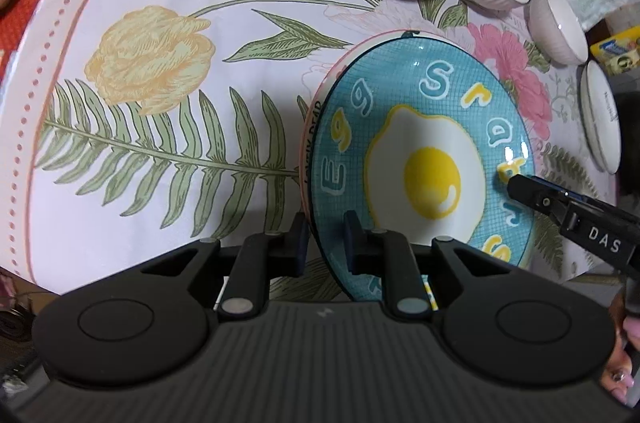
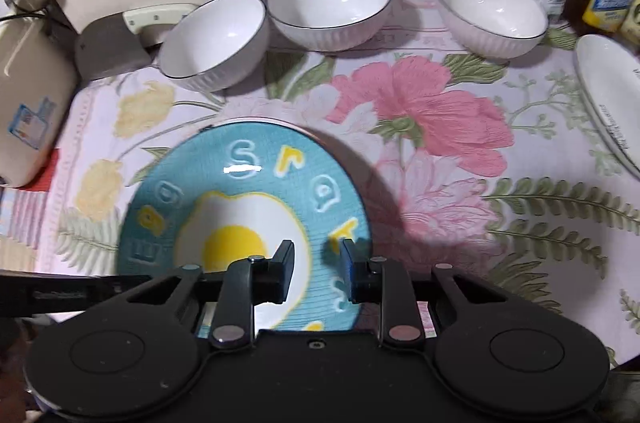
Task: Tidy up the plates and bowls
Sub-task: 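Lower the Egg plate onto the Lovely Bear plate and open both grippers, then move both grippers toward the white oval plate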
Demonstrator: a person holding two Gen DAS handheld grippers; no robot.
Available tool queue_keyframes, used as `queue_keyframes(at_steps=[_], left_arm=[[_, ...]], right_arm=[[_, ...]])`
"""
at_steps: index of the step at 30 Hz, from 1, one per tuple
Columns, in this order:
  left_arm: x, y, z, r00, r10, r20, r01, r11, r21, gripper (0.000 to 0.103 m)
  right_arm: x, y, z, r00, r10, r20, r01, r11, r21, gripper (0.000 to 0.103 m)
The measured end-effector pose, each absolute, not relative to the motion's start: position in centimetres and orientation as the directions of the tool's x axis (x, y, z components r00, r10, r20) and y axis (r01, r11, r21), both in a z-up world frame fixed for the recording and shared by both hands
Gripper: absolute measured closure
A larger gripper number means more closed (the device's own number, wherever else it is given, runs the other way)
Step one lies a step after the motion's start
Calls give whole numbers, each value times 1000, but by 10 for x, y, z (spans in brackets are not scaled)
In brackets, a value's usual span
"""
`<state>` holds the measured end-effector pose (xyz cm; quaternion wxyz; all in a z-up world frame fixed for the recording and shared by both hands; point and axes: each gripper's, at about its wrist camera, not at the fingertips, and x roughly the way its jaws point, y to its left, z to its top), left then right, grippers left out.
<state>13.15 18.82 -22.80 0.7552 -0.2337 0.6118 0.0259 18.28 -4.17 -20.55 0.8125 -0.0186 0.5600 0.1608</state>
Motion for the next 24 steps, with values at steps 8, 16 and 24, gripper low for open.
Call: queue_keyframes(at_steps=[8,16,24], left_arm=[[129,159,-211,258,-66,-964,-217,968,-124,83],[117,146,-158,265,-20,-964,-143,988,-59,71],[104,114,-101,301,-40,-953,-82,994,-67,61]], right_arm=[[152,-61,-196,391,278,-877,-272,946,178,67],[128,-75,-167,419,299,-857,-328,930,164,55],[115,-95,-130,428,332,-840,-397,905,156,43]])
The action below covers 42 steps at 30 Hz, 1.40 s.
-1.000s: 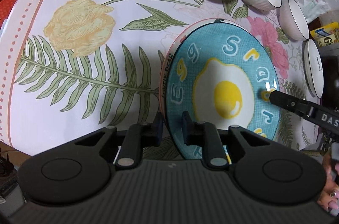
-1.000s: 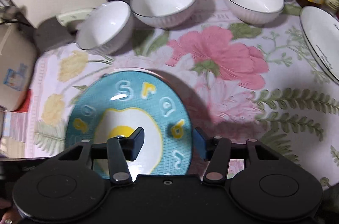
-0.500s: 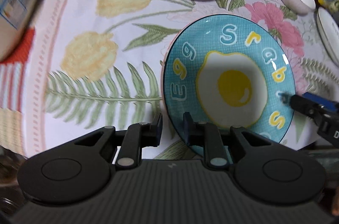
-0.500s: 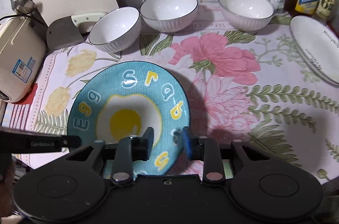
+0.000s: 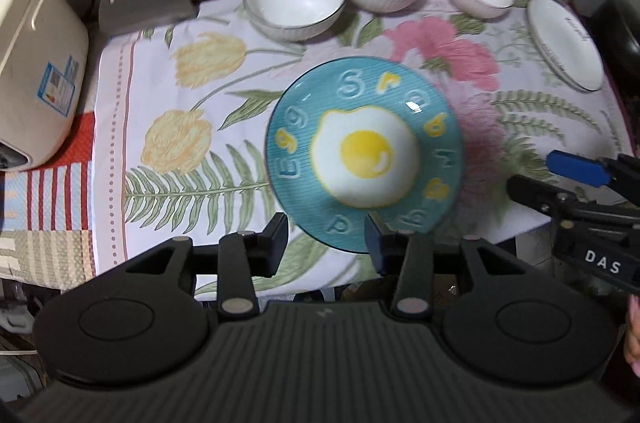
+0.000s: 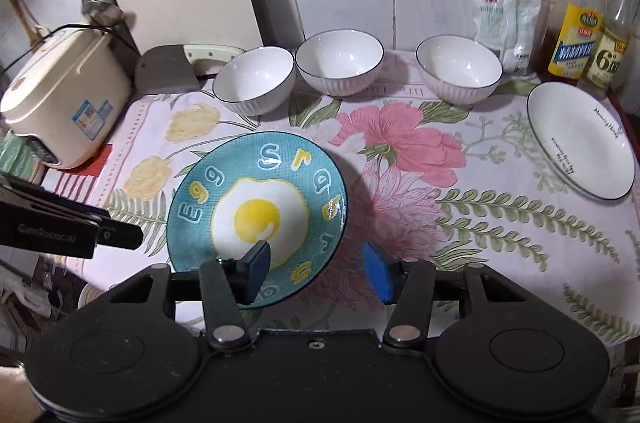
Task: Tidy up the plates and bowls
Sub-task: 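Move both grippers toward the white oval plate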
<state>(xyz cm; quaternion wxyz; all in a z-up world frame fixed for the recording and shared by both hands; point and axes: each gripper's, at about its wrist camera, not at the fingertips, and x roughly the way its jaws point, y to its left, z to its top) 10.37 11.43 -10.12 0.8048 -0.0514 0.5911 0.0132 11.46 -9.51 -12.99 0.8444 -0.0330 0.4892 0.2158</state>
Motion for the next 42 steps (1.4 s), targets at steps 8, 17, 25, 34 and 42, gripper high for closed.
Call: queue_keyframes(at_steps=[8,17,25,34,42], left_arm=[[95,71,-60,311,-26,-950,-70,996,-50,45],[97,14,-20,373,-33,-927,-44,998,-53,39],[110,-53,-4,417,-39,-908,4,999,-41,37],[137,-112,-9,455,-42,-889,7,999,-43,31],[164,-142,-31,470,-26,-882,-39,998,-50,28]], right_arm=[[108,-143,-95,380,410,-829,-447,866,224,34],[120,-203,-53,424,416,-804,-497,849,177,34],[133,-256,-31,441,418,-794,-528,836,146,34],[156,-315,-26,485,394,-781,-512,852,112,33],[193,-366,-38,557,349,-753,-468,882,63,33]])
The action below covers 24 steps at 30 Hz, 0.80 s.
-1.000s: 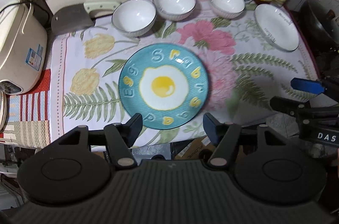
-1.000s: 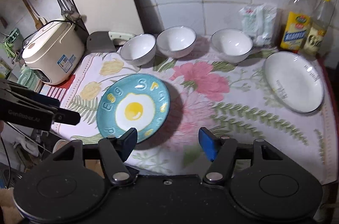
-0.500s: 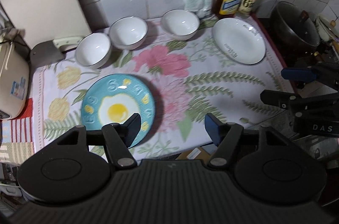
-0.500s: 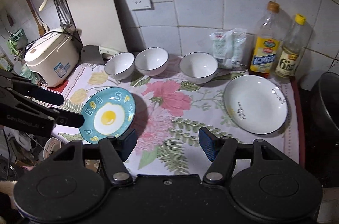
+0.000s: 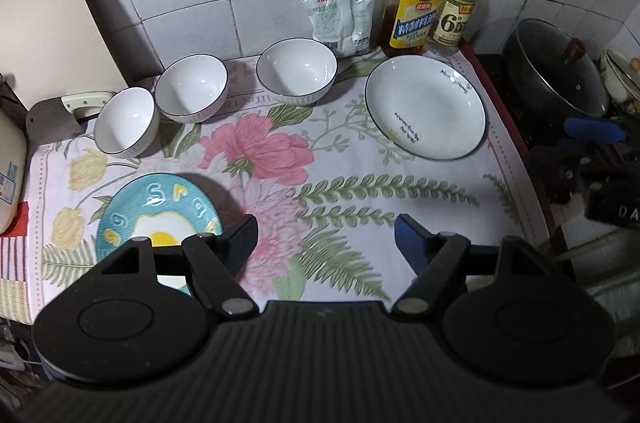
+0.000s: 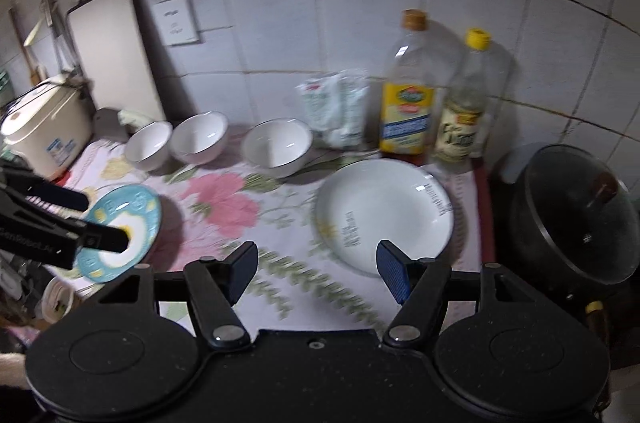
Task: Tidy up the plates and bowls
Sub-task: 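Move both grippers toward the white oval plate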
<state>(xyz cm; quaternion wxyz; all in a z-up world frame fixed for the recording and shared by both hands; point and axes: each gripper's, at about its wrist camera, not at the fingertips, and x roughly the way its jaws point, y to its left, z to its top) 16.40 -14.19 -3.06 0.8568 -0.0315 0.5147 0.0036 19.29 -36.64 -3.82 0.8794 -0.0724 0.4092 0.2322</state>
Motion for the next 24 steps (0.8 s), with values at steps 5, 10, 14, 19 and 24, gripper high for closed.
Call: queue_keyframes(at_steps=[5,10,14,19,24], left_arm=[[182,-155,-49,502,-36,-864,-71,994,-82,28],[198,-166,-67,545,-20,-838,-126,986,-106,28],[211,-172,-86,563,-26,-826,-152,979,-135,28],[227,-176,-116,592,-18,-805,-186,970,-158,28],[244,-187,-151,627,26,-779,-212,967,-139,30]], right_arm=[[214,-390,-55,629,363,-687,-457,888,52,33],[234,-407,-84,681,365,-635,-422,904,68,33],[251,-416,-115,693,329,-642,-380,923,62,33],[268,-427,-155,726,276,-630,-321,946,45,33],[287,-434,-194,707,270,-653,-253,960,122,33]])
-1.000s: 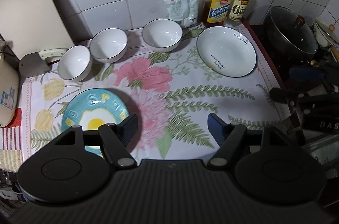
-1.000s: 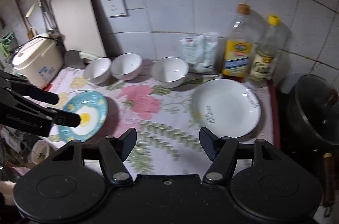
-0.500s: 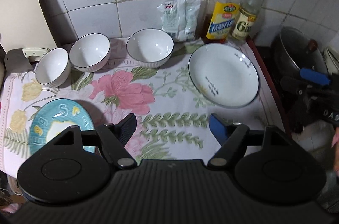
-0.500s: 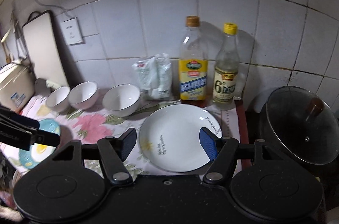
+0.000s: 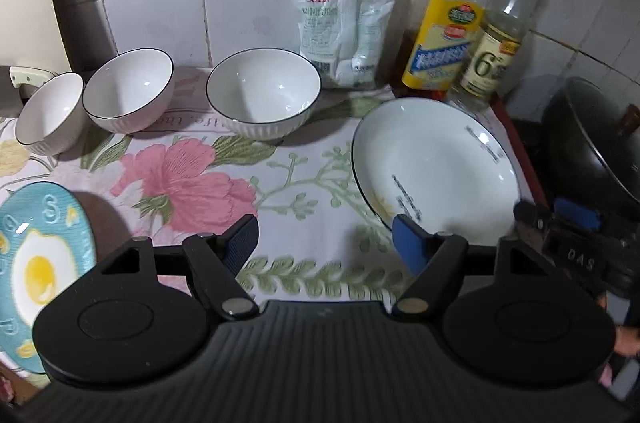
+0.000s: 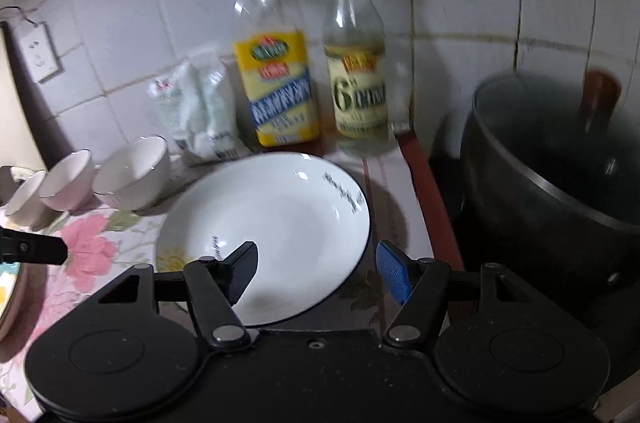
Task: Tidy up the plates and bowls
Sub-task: 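Move both grippers toward the white oval plate, then close both grippers on the rim of the white Morning Honey plate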
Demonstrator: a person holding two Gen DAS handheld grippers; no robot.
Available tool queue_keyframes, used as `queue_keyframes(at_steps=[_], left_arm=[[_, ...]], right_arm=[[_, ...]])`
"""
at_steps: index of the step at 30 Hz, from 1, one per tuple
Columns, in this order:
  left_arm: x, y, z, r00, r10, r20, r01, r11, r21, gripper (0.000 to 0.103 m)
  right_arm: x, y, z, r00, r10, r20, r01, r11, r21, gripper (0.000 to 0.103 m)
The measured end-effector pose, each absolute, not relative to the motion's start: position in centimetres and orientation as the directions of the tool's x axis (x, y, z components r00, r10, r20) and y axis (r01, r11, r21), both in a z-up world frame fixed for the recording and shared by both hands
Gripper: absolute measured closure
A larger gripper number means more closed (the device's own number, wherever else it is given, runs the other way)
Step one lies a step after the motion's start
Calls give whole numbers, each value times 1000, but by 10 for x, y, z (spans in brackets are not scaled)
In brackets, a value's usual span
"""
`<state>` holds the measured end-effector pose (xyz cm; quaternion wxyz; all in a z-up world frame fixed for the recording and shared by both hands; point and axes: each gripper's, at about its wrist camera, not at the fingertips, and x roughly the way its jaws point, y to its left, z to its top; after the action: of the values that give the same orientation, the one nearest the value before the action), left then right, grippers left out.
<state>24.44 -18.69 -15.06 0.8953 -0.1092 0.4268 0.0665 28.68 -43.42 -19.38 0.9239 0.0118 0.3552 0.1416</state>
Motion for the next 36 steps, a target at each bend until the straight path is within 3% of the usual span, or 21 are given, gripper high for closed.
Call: queue_keyframes(at_steps=[8,11,14,16,28,31,33,34,36], left_arm=[[264,-201,-190,652,22,-758,-264,944,-200,30],[273,-208,-200,632,-7,-775,-239,950,-203,37],[282,-214,-209,613,-31,-789,-223,952,-211,42],[287,-213,-215,612,-14,-791,-249,946,-209,42],[321,-195,-234,615,-8,-789,-293,926,-238,42],[323,-199,-235,622,-1,-783,-266,941,-212,53],[323,-202,-235,634,-29,-772,-237,944,-230,69],[323,-204,-235,635,-41,-772,-233,942,-242,70],[324,-212,-234,637,-49,-769,-189,958,-217,82]], right_arm=[[307,-441,-229,662,309,-682,-226,951,211,33],[315,-443,-233,652,334,-681,-223,943,248,34],[322,-443,-239,642,323,-696,-205,946,250,49],[326,-443,-242,630,330,-703,-206,944,258,52],[344,-438,-249,627,331,-705,-200,943,264,51],[344,-437,-251,644,323,-694,-203,946,253,53],[342,-431,-251,658,297,-692,-219,955,202,53],[341,-431,-252,662,295,-689,-209,955,208,54],[341,-434,-251,671,284,-685,-179,958,222,62]])
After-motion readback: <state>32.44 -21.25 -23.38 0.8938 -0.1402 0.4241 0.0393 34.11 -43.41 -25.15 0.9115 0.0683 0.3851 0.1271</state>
